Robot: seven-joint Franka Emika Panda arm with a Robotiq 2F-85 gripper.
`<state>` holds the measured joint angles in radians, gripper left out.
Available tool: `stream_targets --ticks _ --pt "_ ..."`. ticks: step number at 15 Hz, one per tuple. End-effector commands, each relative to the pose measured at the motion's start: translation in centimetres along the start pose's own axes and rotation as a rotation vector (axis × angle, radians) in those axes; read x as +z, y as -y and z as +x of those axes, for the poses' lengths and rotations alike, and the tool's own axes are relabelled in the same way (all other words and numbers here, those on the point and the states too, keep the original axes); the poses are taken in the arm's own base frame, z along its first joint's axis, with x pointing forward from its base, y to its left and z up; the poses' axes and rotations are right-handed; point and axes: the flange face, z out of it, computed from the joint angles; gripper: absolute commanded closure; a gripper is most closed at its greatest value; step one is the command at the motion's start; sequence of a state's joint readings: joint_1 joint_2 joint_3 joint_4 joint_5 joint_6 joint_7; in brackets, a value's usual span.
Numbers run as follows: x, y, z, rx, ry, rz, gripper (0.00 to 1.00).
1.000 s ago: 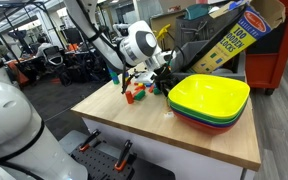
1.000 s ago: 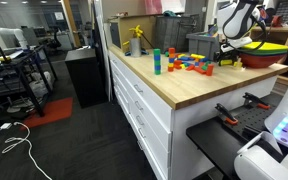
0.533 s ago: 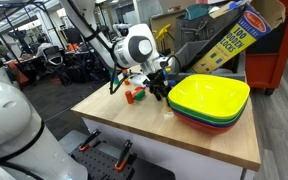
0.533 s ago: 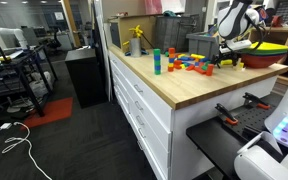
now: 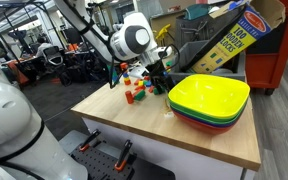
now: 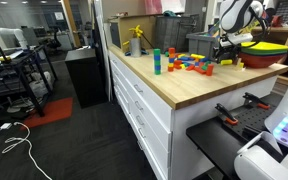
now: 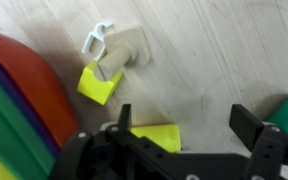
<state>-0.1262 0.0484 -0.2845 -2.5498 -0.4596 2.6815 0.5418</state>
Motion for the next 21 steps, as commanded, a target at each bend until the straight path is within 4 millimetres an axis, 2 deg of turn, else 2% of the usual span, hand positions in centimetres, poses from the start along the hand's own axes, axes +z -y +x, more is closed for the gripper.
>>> stream_targets --ticks 1,6,21 --pt "-1.9 -1.6 0.5 0.032 -0.040 -0.026 0.00" --pt "-0.9 -2.2 0.6 0.051 -0.028 -0.054 0.00" --pt "2.0 -1.2 -0.5 0.037 0.067 -0.083 0.00"
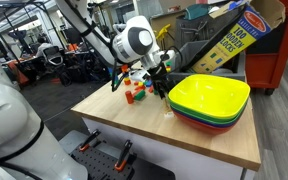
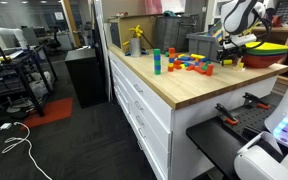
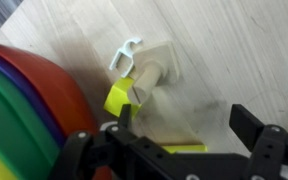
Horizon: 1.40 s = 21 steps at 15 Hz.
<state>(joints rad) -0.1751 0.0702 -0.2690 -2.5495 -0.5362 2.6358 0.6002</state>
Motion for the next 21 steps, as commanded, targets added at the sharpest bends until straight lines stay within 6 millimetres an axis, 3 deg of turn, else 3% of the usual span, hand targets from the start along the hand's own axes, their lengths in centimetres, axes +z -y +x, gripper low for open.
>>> stream_targets --ticks 1,5,12,17,21 --pt "0.5 0.5 0.0 0.017 0.027 -0.016 0.00" --pt "0.5 1.4 -0.3 0.012 0.053 0.016 0.00" --pt "-1.6 4.5 -0.9 -0.027 0.110 0.197 0.00" --pt "-2.5 3.3 0.3 -0.004 0.053 0.182 0.00" --pt "-2.1 1.6 1.6 -0.003 0.017 0.112 0.00"
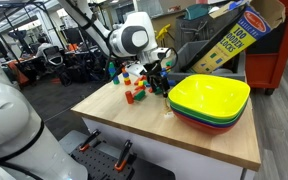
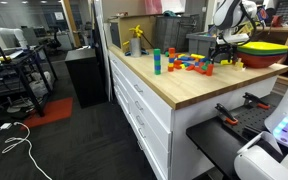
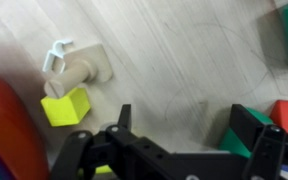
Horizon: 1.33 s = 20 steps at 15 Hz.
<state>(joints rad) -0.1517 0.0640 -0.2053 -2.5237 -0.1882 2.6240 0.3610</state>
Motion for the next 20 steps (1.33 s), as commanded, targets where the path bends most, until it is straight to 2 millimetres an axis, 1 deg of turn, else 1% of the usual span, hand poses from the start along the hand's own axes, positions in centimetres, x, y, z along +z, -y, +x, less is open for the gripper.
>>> stream_targets --ticks 1,4,6,16,20 --pt "-0.3 -1.8 1.0 0.008 -0.035 -0.073 0.00" --pt "0.1 -2.9 1.4 0.006 -0.056 -0.147 0.00" --pt "0.5 -3.2 1.4 0.004 -0.061 -0.178 0.00" --pt "2.7 -3.1 0.8 -0.008 -0.031 -0.237 0.00" --pt "2.8 -2.9 0.6 -0.010 -0.020 -0.228 0.00"
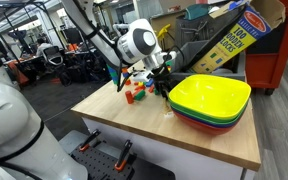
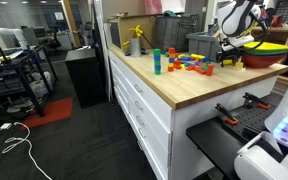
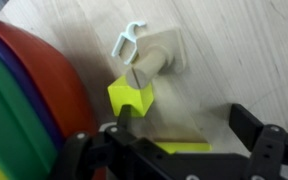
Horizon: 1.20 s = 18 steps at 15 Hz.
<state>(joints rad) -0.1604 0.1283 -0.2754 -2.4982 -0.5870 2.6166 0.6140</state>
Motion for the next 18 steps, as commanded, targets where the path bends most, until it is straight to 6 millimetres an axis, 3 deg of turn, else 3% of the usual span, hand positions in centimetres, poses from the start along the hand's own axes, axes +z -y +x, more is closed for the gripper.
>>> stream_targets --ticks 1,11,18 --pt "0.3 0.0 -0.1 0.012 0.026 -0.012 0.00" --pt "-0.8 1.5 -0.4 0.028 0.105 0.123 0.00" --pt "-3.7 3.4 -0.4 0.008 0.114 0.249 0.00"
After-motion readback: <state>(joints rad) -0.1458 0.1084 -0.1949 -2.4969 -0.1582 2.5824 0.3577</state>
